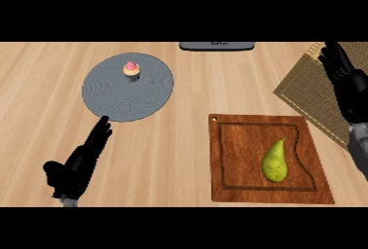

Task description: Pick the pear from the cutting board and place it in the basket

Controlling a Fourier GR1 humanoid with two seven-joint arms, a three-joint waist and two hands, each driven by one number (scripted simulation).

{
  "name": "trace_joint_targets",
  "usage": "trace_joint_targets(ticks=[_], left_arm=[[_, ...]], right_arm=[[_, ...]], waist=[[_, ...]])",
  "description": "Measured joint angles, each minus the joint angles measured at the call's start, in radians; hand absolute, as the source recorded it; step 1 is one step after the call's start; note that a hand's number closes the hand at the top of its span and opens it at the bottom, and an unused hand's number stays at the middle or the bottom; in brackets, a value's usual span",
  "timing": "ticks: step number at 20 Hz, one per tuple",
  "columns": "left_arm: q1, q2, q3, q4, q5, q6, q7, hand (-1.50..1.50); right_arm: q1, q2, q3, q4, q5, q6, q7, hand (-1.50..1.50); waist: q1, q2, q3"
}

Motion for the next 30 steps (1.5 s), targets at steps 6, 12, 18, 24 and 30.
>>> trace_joint_targets(ticks=[6, 12, 18, 24, 30], left_arm=[[-0.098, 0.069, 0.051, -0.033, -0.047, -0.022, -0.026, 0.0], [-0.17, 0.099, 0.058, -0.047, -0.054, -0.068, -0.018, 0.0], [-0.197, 0.115, 0.077, -0.03, -0.05, -0.099, -0.024, 0.0], [-0.186, 0.124, 0.092, -0.027, -0.052, -0.1, -0.025, 0.0], [-0.192, 0.118, 0.091, -0.022, -0.059, -0.095, -0.019, 0.0]], right_arm=[[0.104, 0.008, -0.081, -0.103, -0.062, 0.0, -0.049, 1.5], [0.242, 0.168, 0.119, -0.245, 0.117, -0.099, -0.199, -1.5], [0.266, 0.23, 0.254, -0.295, 0.448, -0.379, 0.018, -1.5], [0.255, 0.073, 0.228, -0.369, 0.717, -0.392, 0.362, -1.5], [0.227, -0.116, 0.237, -0.483, 0.772, -0.09, 0.683, -1.5]], waist=[[-0.001, -0.007, 0.005], [0.005, 0.002, 0.018], [0.008, 0.002, 0.017], [-0.015, -0.007, 0.011], [-0.021, -0.009, 0.009]])
